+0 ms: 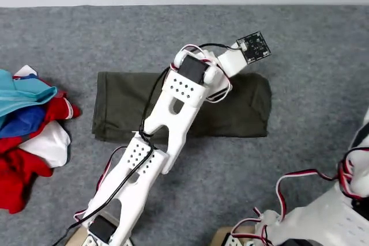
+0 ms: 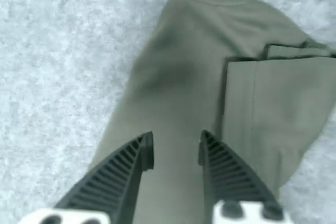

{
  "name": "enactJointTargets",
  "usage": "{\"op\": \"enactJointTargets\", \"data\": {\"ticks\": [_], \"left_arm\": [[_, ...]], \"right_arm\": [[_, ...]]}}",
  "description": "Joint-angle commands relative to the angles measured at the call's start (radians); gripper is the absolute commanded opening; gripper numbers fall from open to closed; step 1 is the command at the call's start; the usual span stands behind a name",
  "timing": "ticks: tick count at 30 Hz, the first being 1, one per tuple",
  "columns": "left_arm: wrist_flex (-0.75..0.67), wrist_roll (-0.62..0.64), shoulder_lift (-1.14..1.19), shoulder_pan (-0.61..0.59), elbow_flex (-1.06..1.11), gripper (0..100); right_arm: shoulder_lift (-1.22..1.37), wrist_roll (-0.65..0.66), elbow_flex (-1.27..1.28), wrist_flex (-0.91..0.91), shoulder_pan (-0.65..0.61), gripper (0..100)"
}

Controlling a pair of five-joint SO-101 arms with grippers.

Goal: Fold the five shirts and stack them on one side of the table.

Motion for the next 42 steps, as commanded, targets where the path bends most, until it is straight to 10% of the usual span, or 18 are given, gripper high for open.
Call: {"op": "enactJointTargets", "data": {"ticks": [1,16,32,42], "left_arm": [[0.032,0.012,-0.163,0.044,0.154,14],[-0.204,-0.021,-0.345,-0.029,0.862,14],[0.026,-0.015,-0.252,0.011,0.438,14],[-0.091,0.037,-0.239,0.138,0.421,14]], "right_arm": [[0.002,0.005,0.002,0.039,0.010,1.4],[0.004,0.006,0.058,0.038,0.010,1.4],[-0.007,0.005,0.077,0.038,0.008,1.4],[-0.007,0.005,0.077,0.038,0.008,1.4]]}}
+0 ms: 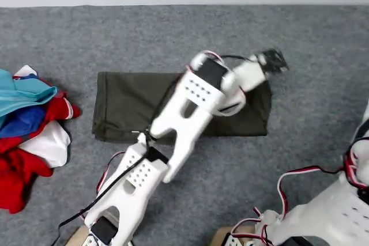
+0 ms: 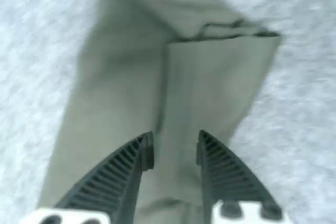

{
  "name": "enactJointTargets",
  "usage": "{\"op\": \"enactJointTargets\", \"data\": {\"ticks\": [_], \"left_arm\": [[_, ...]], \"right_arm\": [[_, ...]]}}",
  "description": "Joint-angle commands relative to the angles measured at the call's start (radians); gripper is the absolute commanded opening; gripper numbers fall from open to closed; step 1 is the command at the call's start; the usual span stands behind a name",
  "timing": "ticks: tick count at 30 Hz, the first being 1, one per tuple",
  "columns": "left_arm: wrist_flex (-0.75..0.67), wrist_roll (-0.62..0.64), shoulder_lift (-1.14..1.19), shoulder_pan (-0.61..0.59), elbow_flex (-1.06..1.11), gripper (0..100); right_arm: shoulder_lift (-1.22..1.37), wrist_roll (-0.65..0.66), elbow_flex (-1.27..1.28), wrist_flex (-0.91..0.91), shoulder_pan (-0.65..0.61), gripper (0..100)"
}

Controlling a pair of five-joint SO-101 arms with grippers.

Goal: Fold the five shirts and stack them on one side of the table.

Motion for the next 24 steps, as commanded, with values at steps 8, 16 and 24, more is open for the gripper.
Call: {"op": "enactJointTargets", "data": {"ticks": [8,16,24], "left_arm": [[-0.344,0.077,-0.009,0.043,0.320,14],[-0.149,0.101,-0.086,0.023,0.156,14],[0.041,0.247,-0.129,-0.106,-0.073,14]], "right_arm": [[-0.007,0.006,-0.002,0.038,0.008,1.3],[-0.008,0.005,-0.002,0.038,0.008,1.3],[-0.008,0.000,0.003,0.039,0.008,1.3]]}}
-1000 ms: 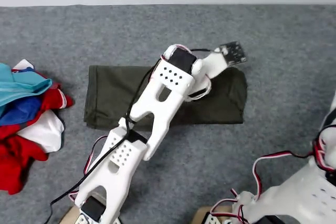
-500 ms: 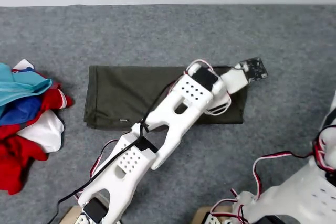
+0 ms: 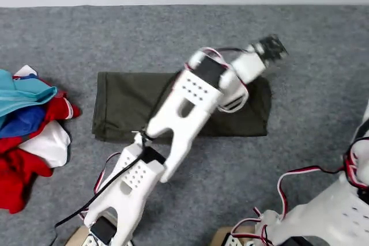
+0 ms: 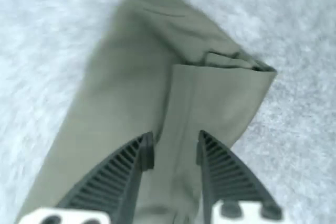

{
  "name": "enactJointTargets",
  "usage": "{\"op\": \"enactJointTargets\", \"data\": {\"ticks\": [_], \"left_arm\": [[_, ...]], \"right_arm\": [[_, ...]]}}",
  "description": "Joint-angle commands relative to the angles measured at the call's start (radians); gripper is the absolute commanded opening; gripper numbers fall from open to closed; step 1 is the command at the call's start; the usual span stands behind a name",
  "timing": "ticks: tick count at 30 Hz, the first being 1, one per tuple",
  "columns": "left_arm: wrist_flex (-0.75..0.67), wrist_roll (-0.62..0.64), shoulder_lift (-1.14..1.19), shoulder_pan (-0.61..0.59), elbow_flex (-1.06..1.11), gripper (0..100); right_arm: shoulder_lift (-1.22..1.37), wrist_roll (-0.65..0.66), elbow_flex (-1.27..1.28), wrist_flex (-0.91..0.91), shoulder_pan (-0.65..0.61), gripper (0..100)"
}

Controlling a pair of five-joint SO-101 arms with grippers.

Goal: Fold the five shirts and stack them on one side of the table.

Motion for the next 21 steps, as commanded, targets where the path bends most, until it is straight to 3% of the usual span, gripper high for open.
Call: {"op": "enactJointTargets", "data": {"ticks": [1,5,14,21], "left_arm": [[0.044,0.107,-0.077,-0.103,-0.045,13],[0.044,0.206,-0.107,-0.253,0.021,9],[0.044,0.209,-0.388,-0.589,0.453,8],[0.043,0.112,-0.425,-0.829,0.662,22]], "right_arm": [[-0.008,0.000,0.003,0.039,0.008,1.3],[-0.005,0.003,0.009,0.041,-0.036,1.4],[-0.007,0.000,0.107,0.039,-0.127,1.3],[-0.007,0.000,0.150,0.039,-0.127,1.3]]}}
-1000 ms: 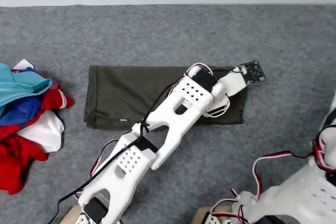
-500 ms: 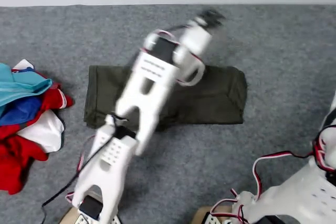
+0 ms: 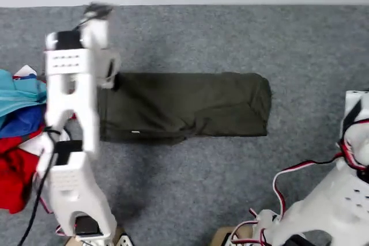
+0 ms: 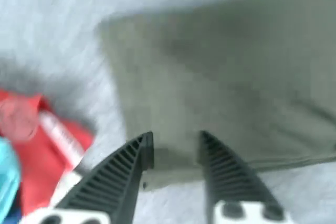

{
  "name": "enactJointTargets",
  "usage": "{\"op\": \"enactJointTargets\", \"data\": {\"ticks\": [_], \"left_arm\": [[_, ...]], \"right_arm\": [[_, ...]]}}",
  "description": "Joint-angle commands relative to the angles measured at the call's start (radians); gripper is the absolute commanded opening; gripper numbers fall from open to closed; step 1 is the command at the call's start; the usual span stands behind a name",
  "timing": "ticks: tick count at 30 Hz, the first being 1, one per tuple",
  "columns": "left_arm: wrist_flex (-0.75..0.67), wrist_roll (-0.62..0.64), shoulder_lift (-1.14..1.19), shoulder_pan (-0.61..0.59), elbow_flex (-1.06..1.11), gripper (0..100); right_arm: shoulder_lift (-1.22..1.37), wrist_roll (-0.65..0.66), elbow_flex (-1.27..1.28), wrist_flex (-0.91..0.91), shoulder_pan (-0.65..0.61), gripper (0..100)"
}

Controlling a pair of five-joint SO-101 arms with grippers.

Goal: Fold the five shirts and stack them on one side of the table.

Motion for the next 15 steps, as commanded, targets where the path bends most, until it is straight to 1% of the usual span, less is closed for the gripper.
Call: {"op": "enactJointTargets", "data": {"ticks": [1,4,8,11,15], "left_arm": [[0.026,-0.089,-0.040,-0.086,0.041,22],[0.014,-0.146,0.026,-0.120,0.041,24],[-0.015,-0.166,0.130,-0.126,0.005,24],[-0.017,-0.172,0.224,-0.118,-0.070,24],[-0.006,-0.170,0.381,-0.120,-0.223,24]], "right_arm": [[-0.007,0.000,0.011,0.038,-0.012,1.2],[-0.008,0.000,0.040,0.038,-0.012,1.2],[-0.008,0.000,0.074,0.038,-0.012,1.1],[-0.008,0.000,0.075,0.038,-0.012,1.1],[-0.008,0.003,0.075,0.038,-0.008,1.1]]}}
